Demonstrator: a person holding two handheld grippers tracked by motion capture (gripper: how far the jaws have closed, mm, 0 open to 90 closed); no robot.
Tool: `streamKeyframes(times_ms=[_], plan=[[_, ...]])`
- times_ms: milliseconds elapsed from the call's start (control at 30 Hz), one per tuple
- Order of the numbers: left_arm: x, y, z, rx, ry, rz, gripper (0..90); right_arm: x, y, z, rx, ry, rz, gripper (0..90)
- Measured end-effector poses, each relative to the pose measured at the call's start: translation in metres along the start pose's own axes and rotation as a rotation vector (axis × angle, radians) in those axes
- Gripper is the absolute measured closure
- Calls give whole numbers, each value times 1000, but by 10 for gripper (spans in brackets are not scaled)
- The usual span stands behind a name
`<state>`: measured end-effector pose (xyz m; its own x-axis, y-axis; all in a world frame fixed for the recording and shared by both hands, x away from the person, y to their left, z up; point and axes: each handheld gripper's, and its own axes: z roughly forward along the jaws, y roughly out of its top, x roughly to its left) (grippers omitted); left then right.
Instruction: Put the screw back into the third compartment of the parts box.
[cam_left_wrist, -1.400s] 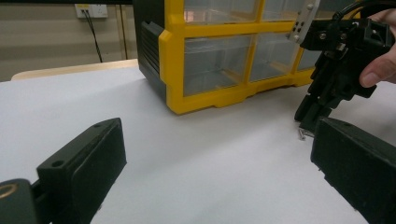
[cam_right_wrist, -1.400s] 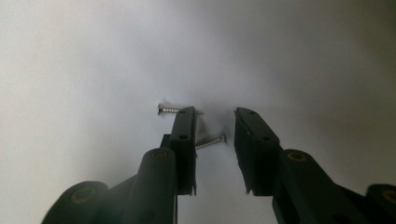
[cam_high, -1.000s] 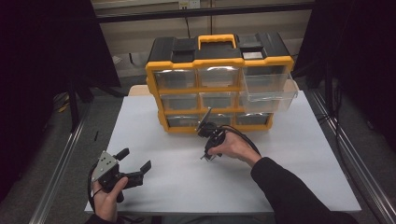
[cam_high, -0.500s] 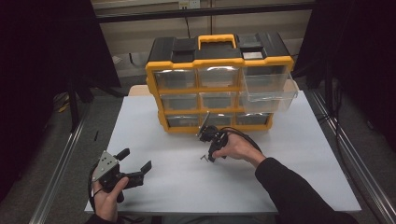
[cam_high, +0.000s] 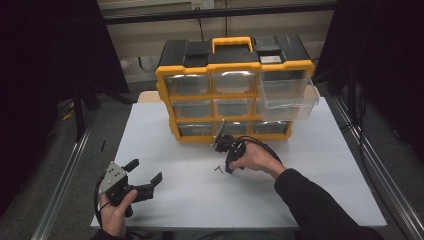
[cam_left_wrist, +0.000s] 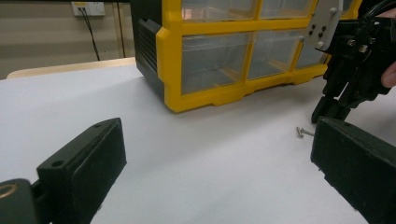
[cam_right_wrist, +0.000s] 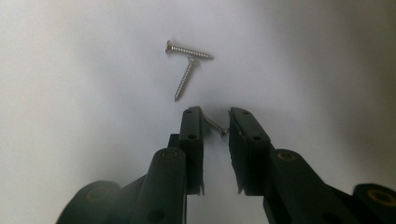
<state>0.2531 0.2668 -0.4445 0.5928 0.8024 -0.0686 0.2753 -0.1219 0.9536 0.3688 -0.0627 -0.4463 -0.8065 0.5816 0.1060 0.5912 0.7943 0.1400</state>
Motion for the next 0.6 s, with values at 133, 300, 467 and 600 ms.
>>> streamKeyframes(times_ms=[133,300,467,600], plan=[[0,0,0,7,1,1,32,-2,0,-2,-22,8,-23,714],[0,0,0,-1,-7,0,32,0,2,1,-21,8,-61,697],[0,0,0,-2,-10,1,32,2,3,1,-19,-12,-105,749],[0,0,0,-2,-9,-1,32,5,5,3,0,3,-109,876]])
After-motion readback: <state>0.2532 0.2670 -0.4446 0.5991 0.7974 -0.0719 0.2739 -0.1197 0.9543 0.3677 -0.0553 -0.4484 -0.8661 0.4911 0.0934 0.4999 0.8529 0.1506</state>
